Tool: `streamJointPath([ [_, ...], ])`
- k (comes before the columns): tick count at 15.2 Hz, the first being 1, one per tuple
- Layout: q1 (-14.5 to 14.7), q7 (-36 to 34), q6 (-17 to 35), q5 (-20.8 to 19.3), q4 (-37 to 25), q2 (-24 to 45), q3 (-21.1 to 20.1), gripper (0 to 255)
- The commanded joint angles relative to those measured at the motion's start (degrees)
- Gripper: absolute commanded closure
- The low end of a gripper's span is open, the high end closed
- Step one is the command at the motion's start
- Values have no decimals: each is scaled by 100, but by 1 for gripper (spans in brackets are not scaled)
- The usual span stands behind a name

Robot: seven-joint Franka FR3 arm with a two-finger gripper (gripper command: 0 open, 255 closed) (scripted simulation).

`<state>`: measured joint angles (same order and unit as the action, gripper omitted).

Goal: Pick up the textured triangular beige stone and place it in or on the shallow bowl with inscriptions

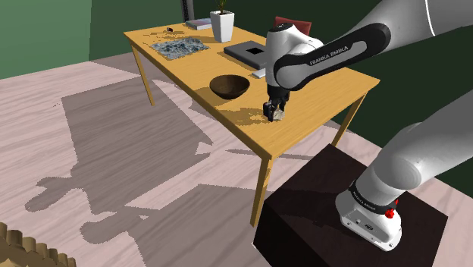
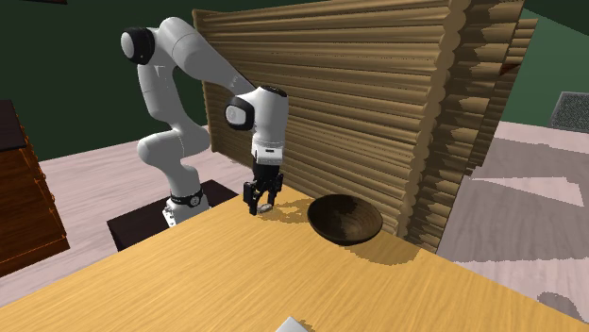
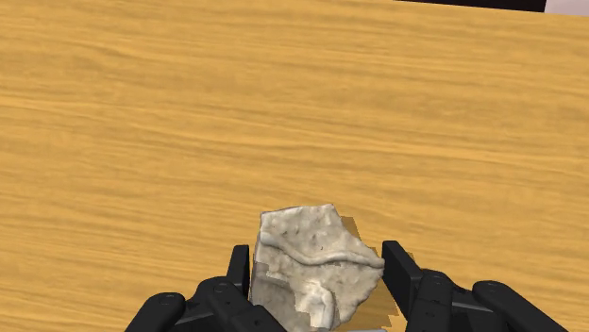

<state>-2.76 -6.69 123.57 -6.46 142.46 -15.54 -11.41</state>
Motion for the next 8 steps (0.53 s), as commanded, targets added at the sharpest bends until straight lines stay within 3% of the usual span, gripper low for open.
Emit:
streamJointPath([
  [1,0,0,0,0,0,0,0,255],
  [8,23,122,-579,83,-319,-272,33,255],
])
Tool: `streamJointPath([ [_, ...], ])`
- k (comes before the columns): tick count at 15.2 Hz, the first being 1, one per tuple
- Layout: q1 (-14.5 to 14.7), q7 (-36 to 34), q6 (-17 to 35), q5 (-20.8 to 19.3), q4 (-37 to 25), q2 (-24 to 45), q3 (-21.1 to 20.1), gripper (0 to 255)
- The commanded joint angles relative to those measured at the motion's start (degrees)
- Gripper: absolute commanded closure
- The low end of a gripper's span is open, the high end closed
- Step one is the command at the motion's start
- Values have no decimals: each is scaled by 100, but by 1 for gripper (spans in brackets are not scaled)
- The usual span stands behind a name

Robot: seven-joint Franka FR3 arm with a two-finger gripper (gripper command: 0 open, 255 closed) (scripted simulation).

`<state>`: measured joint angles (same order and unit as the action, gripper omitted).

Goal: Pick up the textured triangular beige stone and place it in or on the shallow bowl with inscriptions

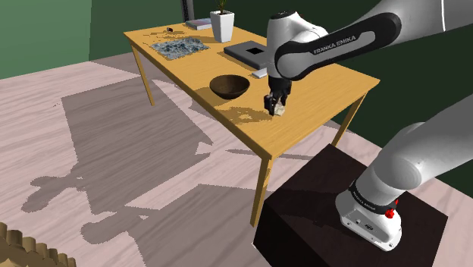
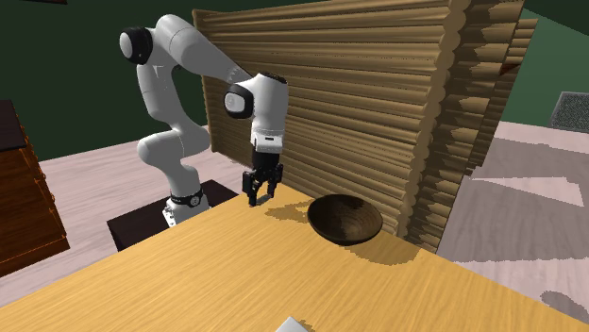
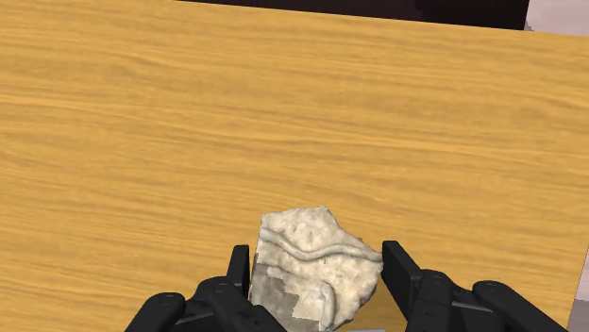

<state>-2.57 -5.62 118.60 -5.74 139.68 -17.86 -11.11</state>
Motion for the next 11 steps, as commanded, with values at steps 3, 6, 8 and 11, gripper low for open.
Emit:
streamJointPath([
  [3,10,60,-326,37,-195,-133,17,255],
  [6,14,102,-567,57,-360,-214,29,255],
  [8,16,128,-727,68,-475,-260,37,255],
  [11,18,165,-964,82,-657,-319,48,255],
])
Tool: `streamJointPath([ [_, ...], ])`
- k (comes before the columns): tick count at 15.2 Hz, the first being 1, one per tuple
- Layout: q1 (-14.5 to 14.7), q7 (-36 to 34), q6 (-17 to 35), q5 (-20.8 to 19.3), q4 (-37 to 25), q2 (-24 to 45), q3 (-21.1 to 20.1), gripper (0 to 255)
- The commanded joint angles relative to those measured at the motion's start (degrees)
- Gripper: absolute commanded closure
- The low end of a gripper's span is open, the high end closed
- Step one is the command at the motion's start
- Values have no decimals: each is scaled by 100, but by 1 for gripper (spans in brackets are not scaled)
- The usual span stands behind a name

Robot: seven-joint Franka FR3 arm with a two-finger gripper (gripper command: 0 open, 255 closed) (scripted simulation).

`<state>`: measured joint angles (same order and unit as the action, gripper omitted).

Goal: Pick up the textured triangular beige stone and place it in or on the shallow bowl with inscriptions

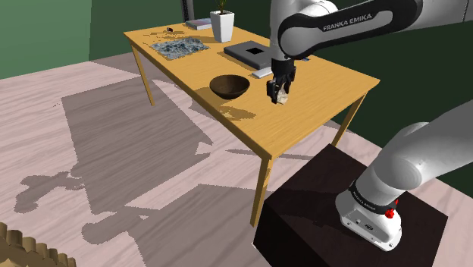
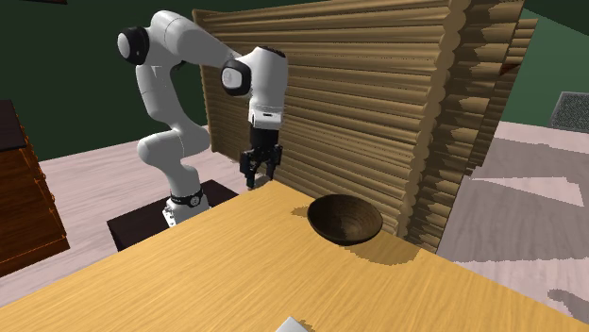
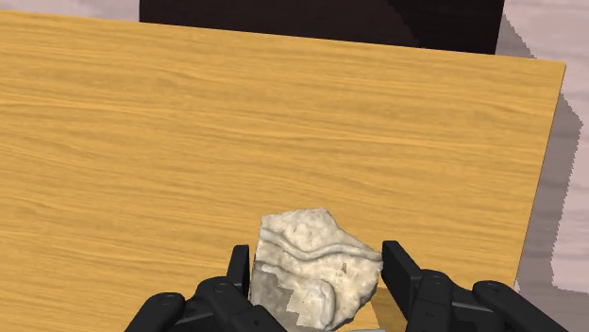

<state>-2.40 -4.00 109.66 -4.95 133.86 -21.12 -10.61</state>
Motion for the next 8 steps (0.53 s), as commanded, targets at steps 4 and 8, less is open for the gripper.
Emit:
streamJointPath([
  [4,1,48,-383,15,-332,-52,10,255],
  [8,-2,90,-693,24,-607,-89,21,255],
])
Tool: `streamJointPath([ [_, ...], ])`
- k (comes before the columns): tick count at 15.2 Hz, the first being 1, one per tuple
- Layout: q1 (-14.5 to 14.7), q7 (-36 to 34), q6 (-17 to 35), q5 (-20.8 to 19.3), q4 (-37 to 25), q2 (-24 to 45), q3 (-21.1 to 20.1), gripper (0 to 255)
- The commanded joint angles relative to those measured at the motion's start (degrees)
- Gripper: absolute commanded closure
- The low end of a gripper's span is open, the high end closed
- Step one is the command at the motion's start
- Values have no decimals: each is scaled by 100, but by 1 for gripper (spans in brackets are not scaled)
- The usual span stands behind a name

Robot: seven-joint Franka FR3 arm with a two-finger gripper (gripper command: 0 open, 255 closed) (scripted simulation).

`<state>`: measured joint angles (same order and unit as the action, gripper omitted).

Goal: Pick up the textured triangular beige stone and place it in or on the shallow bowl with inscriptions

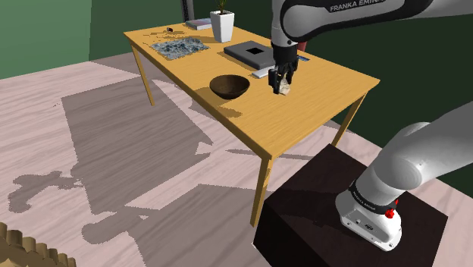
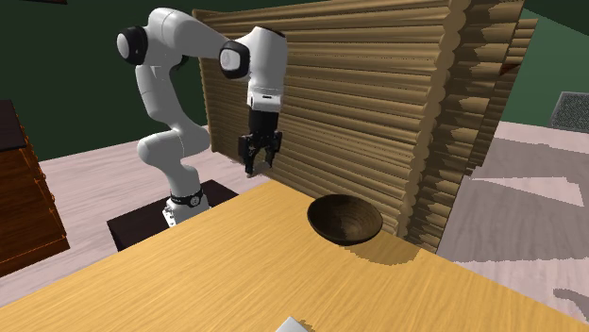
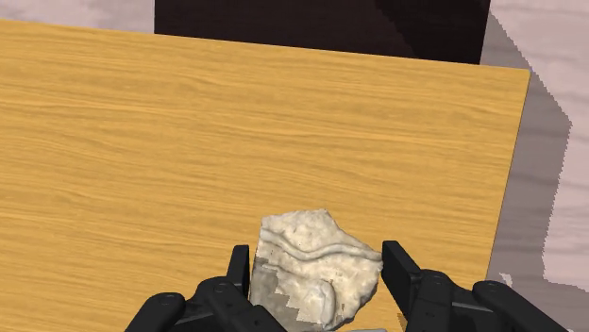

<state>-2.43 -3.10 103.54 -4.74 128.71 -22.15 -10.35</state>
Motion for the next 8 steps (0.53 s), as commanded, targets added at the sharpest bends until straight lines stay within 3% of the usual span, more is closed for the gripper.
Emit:
streamJointPath([
  [1,0,10,-158,4,-164,8,-3,255],
  [3,-1,24,-265,5,-265,0,1,255],
  [8,-36,-197,-281,-161,-1418,1179,-158,255],
])
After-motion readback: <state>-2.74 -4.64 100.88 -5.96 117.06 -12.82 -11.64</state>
